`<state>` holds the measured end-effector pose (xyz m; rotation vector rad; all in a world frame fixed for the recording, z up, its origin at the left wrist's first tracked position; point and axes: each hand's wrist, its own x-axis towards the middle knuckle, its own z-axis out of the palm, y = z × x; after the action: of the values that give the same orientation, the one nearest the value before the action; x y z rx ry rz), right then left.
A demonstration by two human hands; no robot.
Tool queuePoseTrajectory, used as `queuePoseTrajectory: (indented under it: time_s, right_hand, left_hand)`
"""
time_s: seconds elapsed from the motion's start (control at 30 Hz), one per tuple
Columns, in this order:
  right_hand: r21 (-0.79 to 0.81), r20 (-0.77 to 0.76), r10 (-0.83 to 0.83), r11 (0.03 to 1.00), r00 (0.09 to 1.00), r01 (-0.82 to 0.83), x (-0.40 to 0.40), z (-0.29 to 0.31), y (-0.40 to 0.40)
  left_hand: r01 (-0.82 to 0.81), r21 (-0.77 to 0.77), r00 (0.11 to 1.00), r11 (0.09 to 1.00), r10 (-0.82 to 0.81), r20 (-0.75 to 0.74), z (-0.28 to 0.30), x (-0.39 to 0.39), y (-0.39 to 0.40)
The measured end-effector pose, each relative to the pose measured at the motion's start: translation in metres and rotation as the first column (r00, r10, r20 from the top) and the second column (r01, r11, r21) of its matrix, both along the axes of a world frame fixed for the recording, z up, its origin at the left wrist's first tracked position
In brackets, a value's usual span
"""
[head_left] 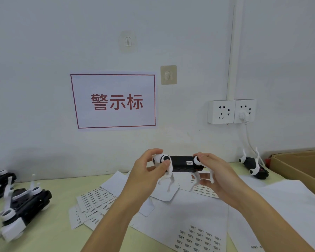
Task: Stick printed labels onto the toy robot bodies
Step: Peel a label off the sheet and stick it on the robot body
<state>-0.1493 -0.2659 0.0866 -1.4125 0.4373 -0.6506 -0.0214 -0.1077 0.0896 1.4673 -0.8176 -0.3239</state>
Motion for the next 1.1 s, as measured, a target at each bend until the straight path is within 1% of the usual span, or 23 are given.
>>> queuePoseTrajectory:
  time_s: [0.1,0.2,0.27,0.37,0.5,0.67,0.8,0.97,1.1]
  right_hand:
    - [-0.074,-0.015,-0.021,0.997,1.0,0.02,0.002,0.005,0.006]
    - [-0.129,0.0,-0.013,0.992,1.0,0.013,0.003,0.01,0.009]
    - [-0.168,-0.001,-0.011,0.986,1.0,0.011,0.003,0.012,0.011]
    - [-0.208,0.004,-0.022,0.978,1.0,0.022,0.002,0.012,0.011]
    - [-0.223,0.004,-0.032,0.974,0.999,0.032,0.002,0.013,0.012]
    - [-0.233,0.008,0.041,0.972,0.999,-0.038,-0.004,0.018,0.011]
    - [-0.283,-0.011,0.038,0.958,0.999,-0.039,-0.01,0.021,0.007]
    - [-0.253,-0.076,0.065,0.964,0.995,-0.083,-0.018,0.019,0.001]
    - [-0.165,-0.184,0.126,0.974,0.975,-0.157,-0.025,0.016,-0.008]
  left_hand:
    - [-0.043,0.027,0.997,0.999,0.045,-0.065,-0.002,0.002,-0.002]
    - [-0.038,0.019,0.987,0.999,0.04,-0.159,-0.002,0.005,-0.002]
    - [-0.036,0.007,0.981,0.999,0.036,-0.189,-0.002,0.006,-0.002]
    - [-0.031,0.0,0.978,1.0,0.031,-0.208,-0.002,0.006,-0.001]
    - [-0.021,-0.011,0.976,1.0,0.019,-0.215,-0.001,0.005,0.001]
    - [-0.029,0.002,0.979,1.0,0.029,-0.203,0.001,0.003,0.003]
    - [-0.032,0.007,0.979,0.999,0.033,-0.2,0.001,0.001,0.004]
    - [-0.043,0.043,0.973,0.998,0.052,-0.224,-0.002,0.001,0.002]
    - [-0.072,0.152,0.972,0.986,0.103,-0.212,-0.005,0.001,0.001]
